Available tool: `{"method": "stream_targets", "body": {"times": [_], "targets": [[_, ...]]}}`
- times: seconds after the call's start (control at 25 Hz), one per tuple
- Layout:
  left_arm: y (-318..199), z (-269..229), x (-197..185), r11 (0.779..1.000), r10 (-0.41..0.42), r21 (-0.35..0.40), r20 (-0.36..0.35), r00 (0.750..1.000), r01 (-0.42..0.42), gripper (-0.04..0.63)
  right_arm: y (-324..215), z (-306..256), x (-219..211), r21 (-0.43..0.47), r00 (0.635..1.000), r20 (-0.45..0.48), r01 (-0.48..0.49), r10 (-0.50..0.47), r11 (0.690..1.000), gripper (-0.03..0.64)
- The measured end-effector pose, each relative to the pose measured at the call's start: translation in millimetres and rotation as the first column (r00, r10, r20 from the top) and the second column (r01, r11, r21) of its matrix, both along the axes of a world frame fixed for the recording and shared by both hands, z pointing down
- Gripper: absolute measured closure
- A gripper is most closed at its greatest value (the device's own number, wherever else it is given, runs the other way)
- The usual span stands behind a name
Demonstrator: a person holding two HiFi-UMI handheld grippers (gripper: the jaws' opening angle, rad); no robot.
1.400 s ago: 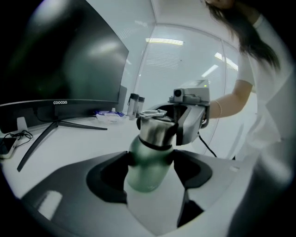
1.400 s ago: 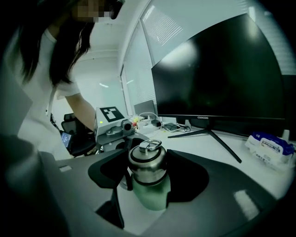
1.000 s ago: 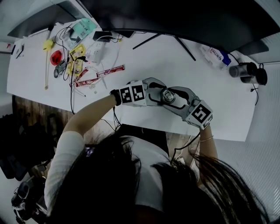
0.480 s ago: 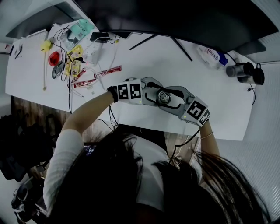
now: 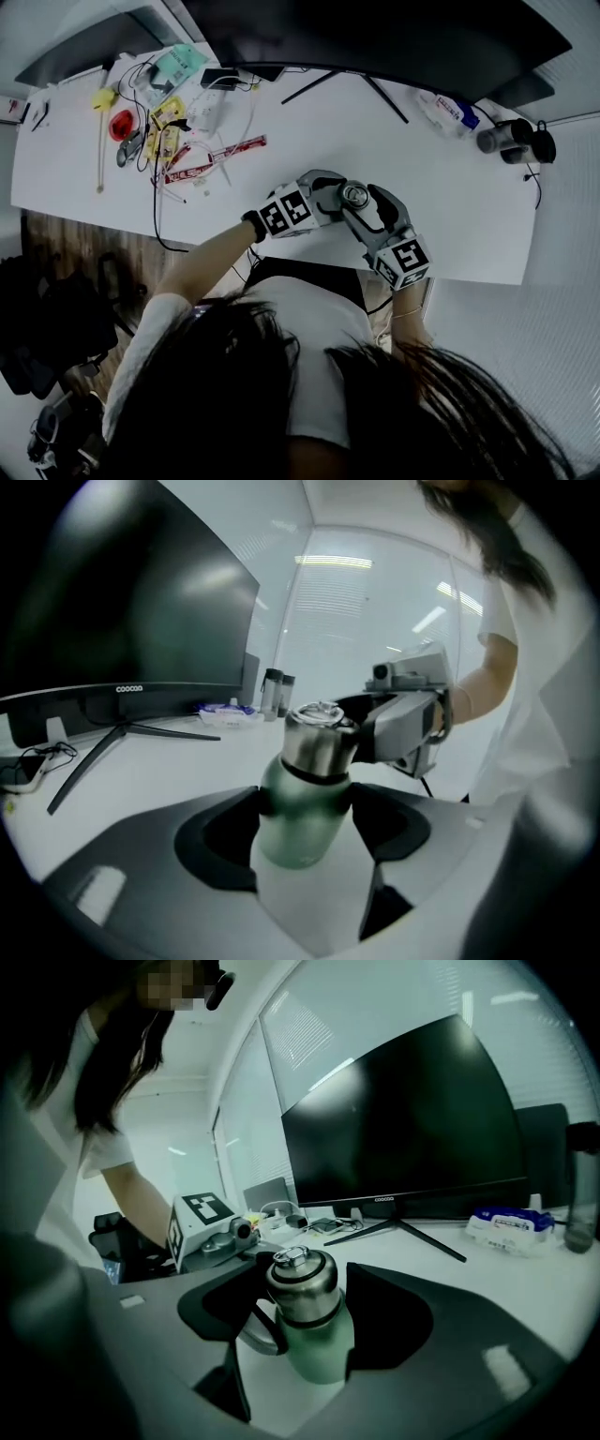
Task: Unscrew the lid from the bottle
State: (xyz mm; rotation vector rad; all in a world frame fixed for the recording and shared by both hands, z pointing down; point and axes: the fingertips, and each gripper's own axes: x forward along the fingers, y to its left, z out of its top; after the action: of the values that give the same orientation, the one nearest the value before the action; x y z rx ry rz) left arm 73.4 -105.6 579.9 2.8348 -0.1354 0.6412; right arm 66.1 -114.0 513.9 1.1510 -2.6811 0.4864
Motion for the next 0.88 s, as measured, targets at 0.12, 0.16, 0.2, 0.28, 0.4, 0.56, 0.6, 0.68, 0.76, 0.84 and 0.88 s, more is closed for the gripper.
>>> {"method": "stream_targets", "body": {"times": [0.12, 0.16, 0.2, 0.28, 0.4, 0.56, 0.6, 0.68, 0.76, 0.84, 0.88], "targets": [[0.8, -0.8, -0.2, 0.996, -0.088, 0.003, -0.017, 0.996, 0.089, 0.235, 0.5, 1.2, -2.2, 0.026, 0.993, -0.01, -0.115, 0.115, 0.993, 0.348], [1.1, -1.1, -0.2, 0.994, -0.112, 0.004, -0.022, 0.993, 0.112, 0.235, -0.4, 1.4, -2.2, 0.036, 0.989, -0.015, -0.148, 0.149, 0.988, 0.348], [1.2, -1.3, -0.3, 0.991, -0.133, 0.006, -0.027, 0.991, 0.134, 0.235, -1.9, 1.4, -2.1, 0.044, 0.984, -0.019, -0.176, 0.177, 0.983, 0.348], [1.0, -1.7, -0.8, 0.986, -0.169, 0.009, -0.035, 0.985, 0.169, 0.235, -5.4, 1.7, -2.0, 0.059, 0.976, -0.034, -0.215, 0.217, 0.975, 0.348], [1.6, -1.0, -1.6, 0.98, -0.201, 0.006, -0.042, 0.979, 0.201, 0.235, -8.3, 2.9, -2.9, 0.077, 0.967, -0.064, -0.241, 0.246, 0.967, 0.35], [2.2, -0.7, -2.0, 0.984, -0.18, 0.001, -0.044, 0.983, 0.181, 0.236, -7.5, 3.1, -3.6, 0.072, 0.974, -0.063, -0.212, 0.216, 0.975, 0.353], [2.4, -1.1, -2.3, 0.986, -0.164, 0.0, -0.043, 0.986, 0.164, 0.236, -7.1, 2.8, -4.5, 0.068, 0.98, -0.067, -0.185, 0.189, 0.98, 0.353], [3.0, -1.4, -2.5, 0.992, -0.122, -0.002, -0.039, 0.992, 0.122, 0.236, -5.9, 2.6, -6.8, 0.064, 0.99, -0.081, -0.113, 0.118, 0.992, 0.353], [4.0, -1.1, -2.6, 0.998, -0.069, -0.002, -0.032, 0.997, 0.069, 0.236, -3.8, 2.8, -9.3, 0.062, 0.995, -0.096, -0.025, 0.031, 0.998, 0.353], [5.5, -0.7, -2.5, 1.0, -0.007, -0.002, -0.019, 1.0, 0.006, 0.236, -0.6, 3.7, -11.6, 0.06, 0.991, -0.116, 0.071, -0.064, 0.996, 0.353], [6.2, -0.6, -2.6, 1.0, 0.027, -0.003, -0.013, 1.0, -0.027, 0.236, 0.9, 4.2, -12.8, 0.055, 0.986, -0.124, 0.119, -0.111, 0.991, 0.353]]}}
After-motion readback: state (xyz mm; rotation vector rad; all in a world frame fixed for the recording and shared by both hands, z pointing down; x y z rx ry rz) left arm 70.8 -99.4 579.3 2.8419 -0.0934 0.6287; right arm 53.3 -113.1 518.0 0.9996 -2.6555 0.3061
